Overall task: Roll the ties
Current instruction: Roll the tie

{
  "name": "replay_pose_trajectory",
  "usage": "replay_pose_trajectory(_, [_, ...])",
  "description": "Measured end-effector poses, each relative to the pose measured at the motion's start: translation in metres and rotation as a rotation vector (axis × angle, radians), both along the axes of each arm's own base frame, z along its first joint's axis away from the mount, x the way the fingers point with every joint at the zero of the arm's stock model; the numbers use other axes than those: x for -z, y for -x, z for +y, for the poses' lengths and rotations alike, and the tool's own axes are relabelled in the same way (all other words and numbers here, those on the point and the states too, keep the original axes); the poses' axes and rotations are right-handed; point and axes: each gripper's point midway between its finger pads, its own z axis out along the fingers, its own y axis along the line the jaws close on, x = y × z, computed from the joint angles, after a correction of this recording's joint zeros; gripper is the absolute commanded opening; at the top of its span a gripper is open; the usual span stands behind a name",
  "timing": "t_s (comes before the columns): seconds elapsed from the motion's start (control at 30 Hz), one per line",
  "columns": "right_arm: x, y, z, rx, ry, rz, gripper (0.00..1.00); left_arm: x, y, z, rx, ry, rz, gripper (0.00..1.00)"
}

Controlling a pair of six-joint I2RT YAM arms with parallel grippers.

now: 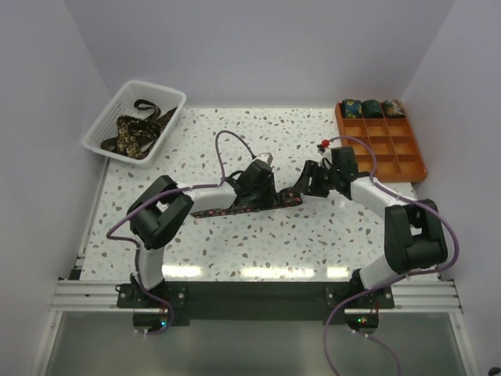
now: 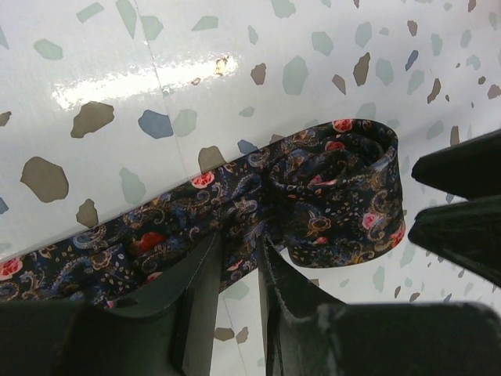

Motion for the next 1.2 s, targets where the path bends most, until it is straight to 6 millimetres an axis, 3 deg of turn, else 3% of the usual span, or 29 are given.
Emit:
replay_pose_trajectory(0.17, [-0.001,-0.006,-0.014,0.031,0.004,-0.008,0.58,-0.022,0.001,0.001,-0.001,0.031,-0.029,0.43])
replay_pose_trajectory(0.4, [0.001,-0.007,-0.021,0.043,-0.022,-0.008,0.58,-0.052,-0.002,-0.008,0.010,0.109,-0.076,0.45])
replay_pose_trajectory(0.7, [0.018,-0.004,-0.015,0.019,-0.070,0.029,0.57,-0.039,0.000,-0.030,0.044,0.127,-0.040,0.40])
replay_pose_trajectory(0.93, [0.027,-0.002,-0.012,0.000,-0.099,0.050,0.57,-0.015,0.004,-0.035,0.056,0.107,0.006,0.30])
replay_pose_trajectory(1.2, [0.031,-0.002,-0.004,-0.033,-0.140,0.054,0.52,-0.012,0.002,-0.034,0.048,0.108,0.015,0.26])
